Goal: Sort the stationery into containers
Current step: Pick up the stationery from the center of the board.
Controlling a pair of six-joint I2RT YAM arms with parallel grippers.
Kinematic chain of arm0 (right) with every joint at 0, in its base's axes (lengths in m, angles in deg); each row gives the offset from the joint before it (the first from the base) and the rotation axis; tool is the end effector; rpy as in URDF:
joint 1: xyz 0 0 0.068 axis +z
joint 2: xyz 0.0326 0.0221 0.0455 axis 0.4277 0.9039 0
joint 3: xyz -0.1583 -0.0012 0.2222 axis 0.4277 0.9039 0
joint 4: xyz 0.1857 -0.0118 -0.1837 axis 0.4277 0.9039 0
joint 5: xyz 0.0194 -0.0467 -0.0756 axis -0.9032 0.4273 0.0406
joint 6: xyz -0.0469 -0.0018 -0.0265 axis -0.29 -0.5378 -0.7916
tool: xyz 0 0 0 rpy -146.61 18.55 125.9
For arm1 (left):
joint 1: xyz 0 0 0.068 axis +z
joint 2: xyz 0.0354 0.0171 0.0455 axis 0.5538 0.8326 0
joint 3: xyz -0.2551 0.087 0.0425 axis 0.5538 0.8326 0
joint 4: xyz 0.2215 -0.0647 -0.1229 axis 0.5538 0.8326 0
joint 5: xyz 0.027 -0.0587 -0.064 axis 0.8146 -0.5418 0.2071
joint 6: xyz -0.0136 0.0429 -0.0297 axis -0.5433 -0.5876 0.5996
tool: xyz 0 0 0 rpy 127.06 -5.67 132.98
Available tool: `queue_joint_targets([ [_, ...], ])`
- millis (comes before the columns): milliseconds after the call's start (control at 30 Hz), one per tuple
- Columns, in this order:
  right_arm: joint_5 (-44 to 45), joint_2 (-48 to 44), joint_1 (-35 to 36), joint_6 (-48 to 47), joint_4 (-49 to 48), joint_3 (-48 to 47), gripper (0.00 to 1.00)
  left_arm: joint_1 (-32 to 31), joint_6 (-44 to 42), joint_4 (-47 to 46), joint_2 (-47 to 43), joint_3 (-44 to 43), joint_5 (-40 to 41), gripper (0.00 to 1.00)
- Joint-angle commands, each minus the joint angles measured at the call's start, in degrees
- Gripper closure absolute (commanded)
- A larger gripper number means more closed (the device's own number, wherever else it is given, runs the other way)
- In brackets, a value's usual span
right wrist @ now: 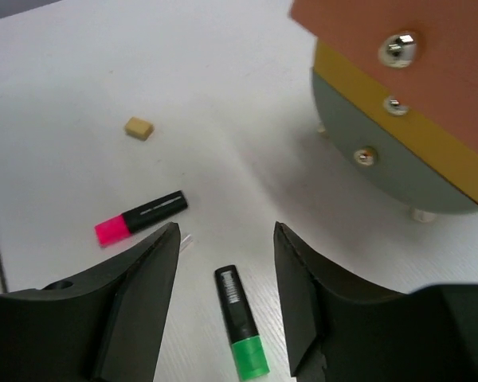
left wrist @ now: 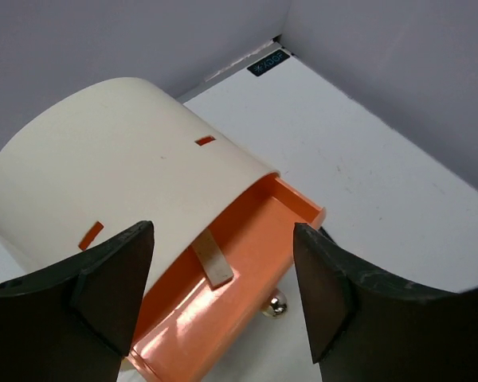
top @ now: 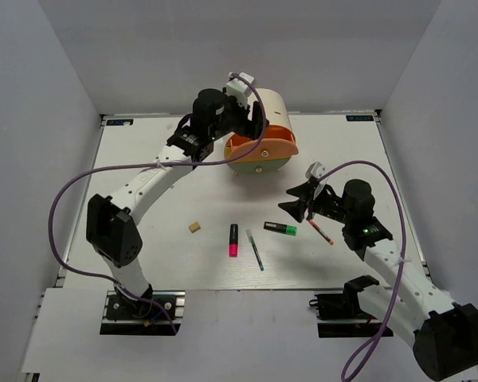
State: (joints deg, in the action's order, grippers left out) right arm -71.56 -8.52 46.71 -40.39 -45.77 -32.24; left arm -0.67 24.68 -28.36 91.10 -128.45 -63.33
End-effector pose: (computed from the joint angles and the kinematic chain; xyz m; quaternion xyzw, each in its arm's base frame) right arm 0.1790 0.0914 0.2754 -0.3537 0.6456 0.3047 0.6044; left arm 0.3460 -0.2445 0.3859 0.2703 0.7292 -0.2692 0.5681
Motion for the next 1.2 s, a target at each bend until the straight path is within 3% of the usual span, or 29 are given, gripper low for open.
queue_joint_targets([
  [0,-11.4,3.0,0.5,-8.3,-1.9,-2.0,0.44,-0.4,3.9,-0.2,-8.8,0.5,2.6,0.18],
  [100,-23.3,9.4,1.1,-13.8,0.1,-5.4,0.49,1.0,8.2,-0.2,-16.9,8.5,3.2,0.13],
  [200,-27.3,17.6,4.1,-25.3,8.9,-11.4,0.49,1.0,13.0,1.3,-27.6,19.5,8.5,0.04],
  [333,-25.6,28.3,11.8,-46.3,29.0,-21.0,0.37,1.0,21.3,7.7,-40.5,31.7,15.9,0.0],
  [433,-22.7,36.9,16.0,-54.3,34.0,-27.3,0.3,1.0,28.5,14.0,-47.2,38.6,20.2,0.0],
  [600,-18.2,48.4,23.4,-55.7,30.8,-34.5,0.25,1.0,37.2,21.7,-58.9,44.9,26.0,0.0],
  [733,-14.5,57.6,27.9,-52.1,29.0,-41.5,0.25,1.0,38.4,25.8,-64.5,46.9,27.0,0.0],
  [900,-6.9,66.8,32.0,-38.6,19.9,-50.8,0.27,1.0,37.3,28.6,-67.3,46.9,27.0,0.0],
  [1167,-0.5,73.6,34.2,-37.9,18.6,-57.9,0.3,1.0,36.2,31.3,-69.2,45.8,27.6,0.0],
])
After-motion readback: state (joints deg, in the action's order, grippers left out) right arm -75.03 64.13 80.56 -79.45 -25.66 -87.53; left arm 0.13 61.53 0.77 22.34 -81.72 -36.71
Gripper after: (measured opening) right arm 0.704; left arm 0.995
